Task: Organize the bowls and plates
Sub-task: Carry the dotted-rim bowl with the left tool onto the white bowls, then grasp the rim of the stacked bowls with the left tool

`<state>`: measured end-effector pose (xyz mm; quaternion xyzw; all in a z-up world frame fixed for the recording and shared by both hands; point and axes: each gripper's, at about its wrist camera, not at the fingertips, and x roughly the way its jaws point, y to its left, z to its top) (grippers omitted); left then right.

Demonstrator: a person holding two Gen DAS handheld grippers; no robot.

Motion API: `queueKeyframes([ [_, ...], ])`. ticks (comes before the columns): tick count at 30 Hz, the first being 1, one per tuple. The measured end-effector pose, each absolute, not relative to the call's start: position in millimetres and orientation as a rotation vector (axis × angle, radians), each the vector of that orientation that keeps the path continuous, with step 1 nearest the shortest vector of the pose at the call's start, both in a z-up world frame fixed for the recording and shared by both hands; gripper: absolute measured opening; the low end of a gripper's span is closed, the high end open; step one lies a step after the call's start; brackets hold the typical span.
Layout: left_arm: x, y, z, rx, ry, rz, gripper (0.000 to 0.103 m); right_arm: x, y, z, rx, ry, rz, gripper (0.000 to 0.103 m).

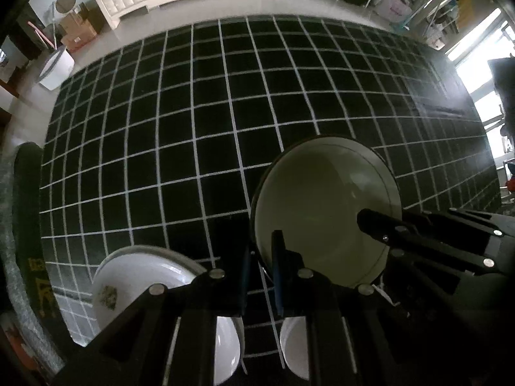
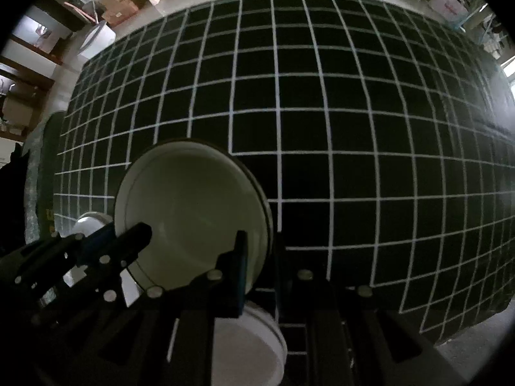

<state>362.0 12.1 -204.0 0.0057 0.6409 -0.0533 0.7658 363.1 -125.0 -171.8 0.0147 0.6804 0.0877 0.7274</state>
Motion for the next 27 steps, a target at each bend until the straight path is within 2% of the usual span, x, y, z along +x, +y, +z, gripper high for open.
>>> queueKeyframes([
  [9, 323.3, -8.4, -171.3, 0.004, 1.356, -0.121, 0.011, 316.3, -135.3, -134.8, -0.008, 1.435, 0.202, 0.018],
  [14, 282.9, -6.8, -167.9, 0.012, 1.383, -0.128, 0.011, 291.0, -140.1, -145.9, -0.024, 1.455, 0.189, 0.018],
  [27, 247.9, -9.4, -203.1, -0.006, 1.435, -0.139, 0.011, 263.1, -144.9, -168.9, -0.052, 1.505, 0.176, 0.018],
])
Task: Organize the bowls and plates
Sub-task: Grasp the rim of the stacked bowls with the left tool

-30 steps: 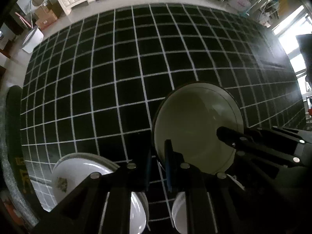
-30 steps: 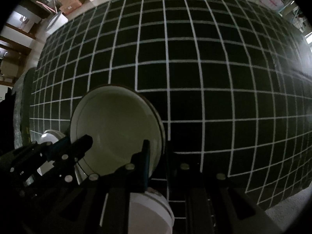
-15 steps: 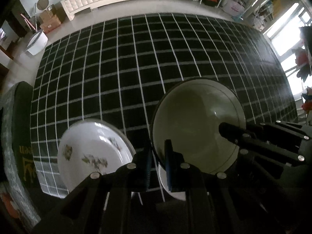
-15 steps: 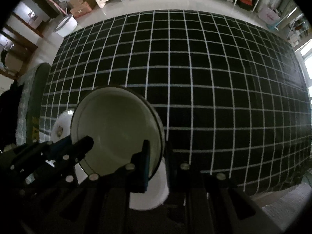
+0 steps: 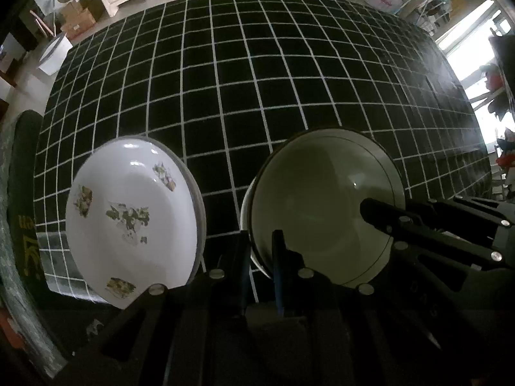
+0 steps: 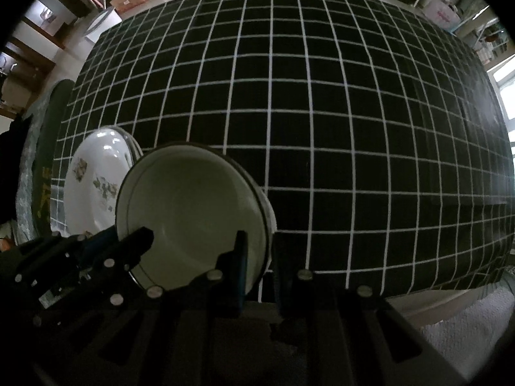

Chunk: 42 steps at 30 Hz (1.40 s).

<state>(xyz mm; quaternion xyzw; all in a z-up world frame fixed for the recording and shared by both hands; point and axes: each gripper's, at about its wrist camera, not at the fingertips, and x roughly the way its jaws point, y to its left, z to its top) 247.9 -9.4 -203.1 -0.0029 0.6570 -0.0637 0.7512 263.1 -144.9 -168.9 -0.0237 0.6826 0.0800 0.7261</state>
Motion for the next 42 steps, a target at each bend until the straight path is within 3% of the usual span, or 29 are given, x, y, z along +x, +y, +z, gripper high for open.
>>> queueKeyframes([
  [32, 237.3, 0.5, -213.1, -0.01, 1.391, -0.187, 0.013, 260.1, -150.8, -168.8, -0.103, 1.405, 0.242, 0.018],
  [39, 237.0, 14.6, -185.3, -0.046, 1.324, -0.207, 0.019, 260.1, -160.9, -148.0, -0.013, 1.357, 0.272, 0.035],
  [42, 231.0, 20.9, -170.0, -0.067, 1.271, -0.247, 0.037, 258.9, -163.9, -139.4, -0.007, 1.327, 0.289, 0.043],
])
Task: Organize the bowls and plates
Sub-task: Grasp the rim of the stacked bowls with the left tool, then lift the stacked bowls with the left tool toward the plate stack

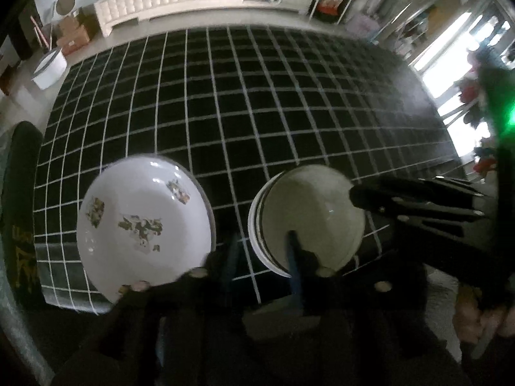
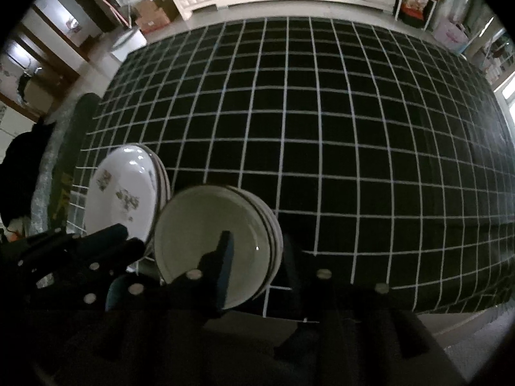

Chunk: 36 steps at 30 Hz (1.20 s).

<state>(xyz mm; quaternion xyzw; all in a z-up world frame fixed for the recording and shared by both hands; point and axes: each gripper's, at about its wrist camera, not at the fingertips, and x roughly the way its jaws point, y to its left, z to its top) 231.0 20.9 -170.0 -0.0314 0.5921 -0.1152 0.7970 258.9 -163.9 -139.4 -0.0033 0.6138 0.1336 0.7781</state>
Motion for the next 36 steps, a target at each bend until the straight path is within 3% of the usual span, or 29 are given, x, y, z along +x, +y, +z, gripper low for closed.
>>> queueKeyframes([
  [2, 227.1, 27.1, -163.7, -0.111, 1.244, -0.274, 0.043, 257.1, -166.5, -137.6, -0.004, 1.313, 0.286, 0.051],
  [4, 225.6, 33.5, -163.2, -0.16, 1.232, -0.282, 0.044, 254.9, -167.9, -136.8, -0.002, 1.304, 0.284, 0.067],
  [6, 225.2, 35.9, -167.4, -0.189, 1.234, -0.295, 0.05, 254.9, -167.8, -139.3, -0.003, 1.303, 0.283, 0.072],
  [26, 252.0, 11.3, -255.6, -0.236, 1.365, -0.421, 0.051, 268.0, -185.0, -213.2, 0.239, 1.462, 0.261, 0.073],
  [36, 260.1, 1.0, -281.2, -0.295, 1.419, -0.374, 0.051, 270.7, -188.6, -224.6, 0.325, 1.449, 0.291, 0.072],
])
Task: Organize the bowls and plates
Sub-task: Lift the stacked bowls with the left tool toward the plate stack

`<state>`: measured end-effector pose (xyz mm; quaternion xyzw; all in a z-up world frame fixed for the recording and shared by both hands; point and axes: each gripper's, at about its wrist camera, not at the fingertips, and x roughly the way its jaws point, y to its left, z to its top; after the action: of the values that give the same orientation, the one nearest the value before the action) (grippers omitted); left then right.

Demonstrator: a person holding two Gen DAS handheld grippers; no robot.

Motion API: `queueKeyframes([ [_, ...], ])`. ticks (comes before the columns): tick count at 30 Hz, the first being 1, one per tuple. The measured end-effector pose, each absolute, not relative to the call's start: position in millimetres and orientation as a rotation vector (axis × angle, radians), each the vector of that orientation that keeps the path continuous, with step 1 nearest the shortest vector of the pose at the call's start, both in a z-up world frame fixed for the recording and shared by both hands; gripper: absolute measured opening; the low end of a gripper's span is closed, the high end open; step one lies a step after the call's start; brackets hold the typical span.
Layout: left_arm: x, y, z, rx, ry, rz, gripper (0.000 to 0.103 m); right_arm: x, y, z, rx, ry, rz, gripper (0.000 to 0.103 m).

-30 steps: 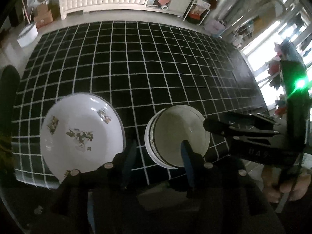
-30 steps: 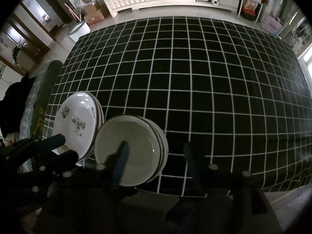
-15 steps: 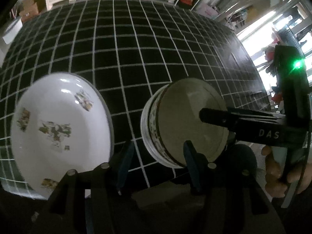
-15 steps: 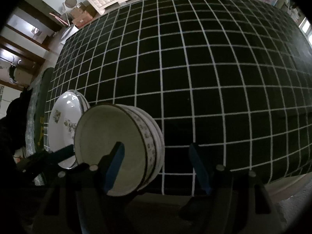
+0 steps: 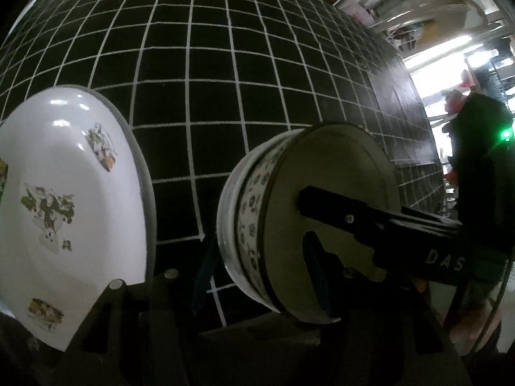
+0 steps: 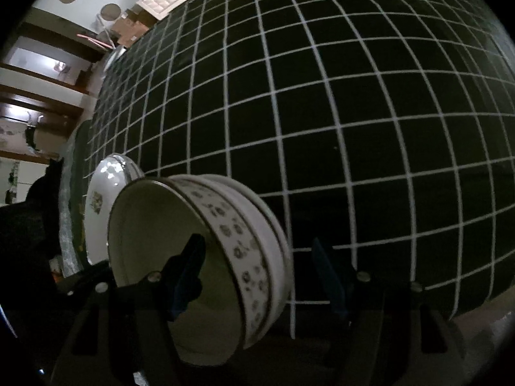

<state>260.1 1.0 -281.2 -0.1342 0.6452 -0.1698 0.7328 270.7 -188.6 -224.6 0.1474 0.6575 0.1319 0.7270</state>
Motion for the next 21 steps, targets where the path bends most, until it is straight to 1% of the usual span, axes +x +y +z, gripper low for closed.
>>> queueKeyframes([
  [4, 258.2, -7.1, -285.0, -0.27, 1.42, -0.341, 0.05, 270.9, -190.2, -230.5, 0.372, 1.46, 0.284, 0.072],
  [7, 257.5, -6.8, -286.7, -0.29, 1.421, -0.334, 0.05, 267.4, -188.8, -231.5, 0.397, 1.466, 0.302, 0.07],
  [17, 249.5, -1.5, -281.0, -0.3, 1.402, -0.299, 0.051, 260.4, -185.6, -227.7, 0.41, 1.468, 0.23, 0.07],
  [21, 249.2, -5.9, -280.0, -0.309, 1.423, -0.274, 0.051, 261.4, -179.4, -227.1, 0.404, 1.485, 0.181, 0.072],
])
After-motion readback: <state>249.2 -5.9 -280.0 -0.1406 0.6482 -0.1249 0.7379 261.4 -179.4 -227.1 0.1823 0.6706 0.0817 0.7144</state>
